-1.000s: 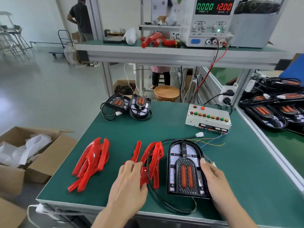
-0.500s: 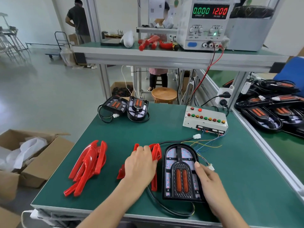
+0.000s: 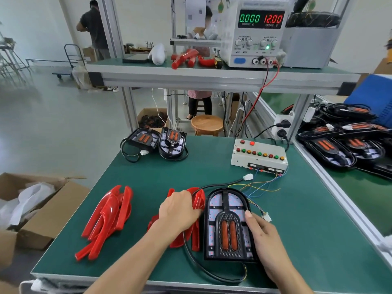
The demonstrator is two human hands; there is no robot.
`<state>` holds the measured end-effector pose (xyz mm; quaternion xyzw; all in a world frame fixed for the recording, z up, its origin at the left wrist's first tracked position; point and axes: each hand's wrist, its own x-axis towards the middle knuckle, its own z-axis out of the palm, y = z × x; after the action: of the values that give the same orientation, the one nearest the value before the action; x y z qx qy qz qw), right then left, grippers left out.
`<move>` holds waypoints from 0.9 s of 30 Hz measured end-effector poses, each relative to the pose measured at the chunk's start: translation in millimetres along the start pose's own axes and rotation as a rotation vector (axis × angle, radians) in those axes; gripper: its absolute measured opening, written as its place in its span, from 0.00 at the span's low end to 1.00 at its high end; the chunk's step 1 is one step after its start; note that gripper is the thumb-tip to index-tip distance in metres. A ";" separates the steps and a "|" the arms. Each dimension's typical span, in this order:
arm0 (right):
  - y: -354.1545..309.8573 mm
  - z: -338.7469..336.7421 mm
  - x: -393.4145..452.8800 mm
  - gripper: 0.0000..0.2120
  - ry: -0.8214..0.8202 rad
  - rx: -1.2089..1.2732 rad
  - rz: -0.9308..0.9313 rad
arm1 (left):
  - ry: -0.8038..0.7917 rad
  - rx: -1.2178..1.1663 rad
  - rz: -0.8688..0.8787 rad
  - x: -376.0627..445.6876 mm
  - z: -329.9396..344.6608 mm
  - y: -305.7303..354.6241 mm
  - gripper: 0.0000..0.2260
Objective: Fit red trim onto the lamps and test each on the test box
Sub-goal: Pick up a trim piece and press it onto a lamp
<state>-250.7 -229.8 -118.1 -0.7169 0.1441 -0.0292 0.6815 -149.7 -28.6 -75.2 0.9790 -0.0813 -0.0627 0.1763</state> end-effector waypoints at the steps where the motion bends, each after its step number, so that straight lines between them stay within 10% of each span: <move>1: -0.3 0.0 -0.2 0.16 -0.001 0.000 -0.002 | -0.012 -0.027 -0.013 0.2 -1.9 -0.6 0.18; 20: 0.7 1.7 0.2 0.17 0.029 0.020 0.014 | 0.409 -1.300 0.006 -48.0 -55.0 -20.4 0.04; 27: 1.6 3.0 -0.8 0.18 0.047 0.033 -0.033 | 0.528 -0.953 0.157 -87.5 26.4 46.2 0.07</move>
<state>-251.0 -226.7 -119.8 -0.7070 0.1477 -0.0598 0.6890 -245.7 -64.3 -75.1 0.7643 -0.0695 0.1684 0.6186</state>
